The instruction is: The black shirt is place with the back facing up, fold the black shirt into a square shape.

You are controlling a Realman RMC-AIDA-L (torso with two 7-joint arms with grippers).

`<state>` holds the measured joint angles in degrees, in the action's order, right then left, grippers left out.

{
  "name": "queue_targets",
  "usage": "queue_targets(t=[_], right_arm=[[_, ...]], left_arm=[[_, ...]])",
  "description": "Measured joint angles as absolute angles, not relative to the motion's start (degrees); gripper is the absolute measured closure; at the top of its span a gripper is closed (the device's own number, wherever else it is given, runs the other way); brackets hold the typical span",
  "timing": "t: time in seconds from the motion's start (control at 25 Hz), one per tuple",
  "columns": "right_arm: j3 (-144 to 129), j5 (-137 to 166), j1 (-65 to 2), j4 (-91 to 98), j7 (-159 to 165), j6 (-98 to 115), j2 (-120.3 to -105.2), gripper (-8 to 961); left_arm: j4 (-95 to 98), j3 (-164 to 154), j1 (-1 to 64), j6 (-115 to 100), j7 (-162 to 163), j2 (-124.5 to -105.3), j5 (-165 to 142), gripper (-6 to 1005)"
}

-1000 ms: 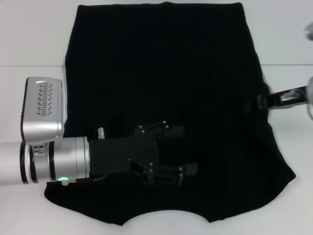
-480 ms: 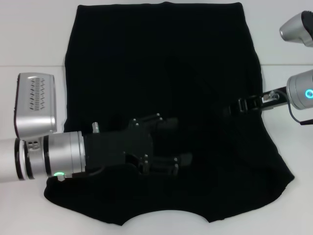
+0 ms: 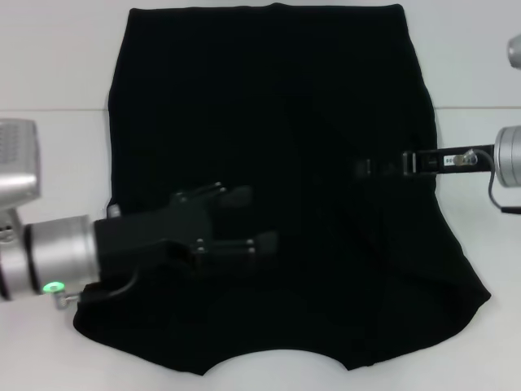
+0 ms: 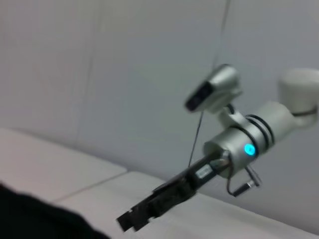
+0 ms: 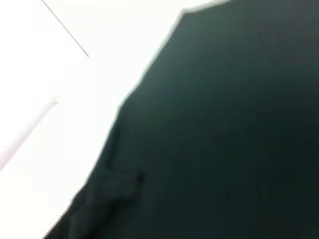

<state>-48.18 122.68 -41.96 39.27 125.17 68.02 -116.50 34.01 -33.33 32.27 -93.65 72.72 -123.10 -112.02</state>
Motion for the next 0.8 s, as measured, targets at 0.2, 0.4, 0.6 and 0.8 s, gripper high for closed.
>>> queue_targets(t=[0.2,0.4,0.6,0.8], right_arm=[[-48.1,108.7,-36.8,36.7,108.2,68.0,-119.2,390],[-48.2,99.9,-35.9,29.3,95.2,69.5,-119.6,145],[-48.7,99.5,-36.4,28.3,91.7,72.4,-119.72,31],[-50.8,99.6,-36.8,28.1,85.9,75.9,-119.72,12]], left_arm=[[39.9,-33.2,28.2,-95.2,80.9,-122.55,-114.5,140],[46.9,-29.7,24.8,-95.5,89.9,-121.94,-121.6,150],[50.1,-22.9,24.2,-95.7,98.1,-121.0,-131.4,160],[50.7,-18.3,24.4,-94.6,104.3,-120.34,-135.7,170]])
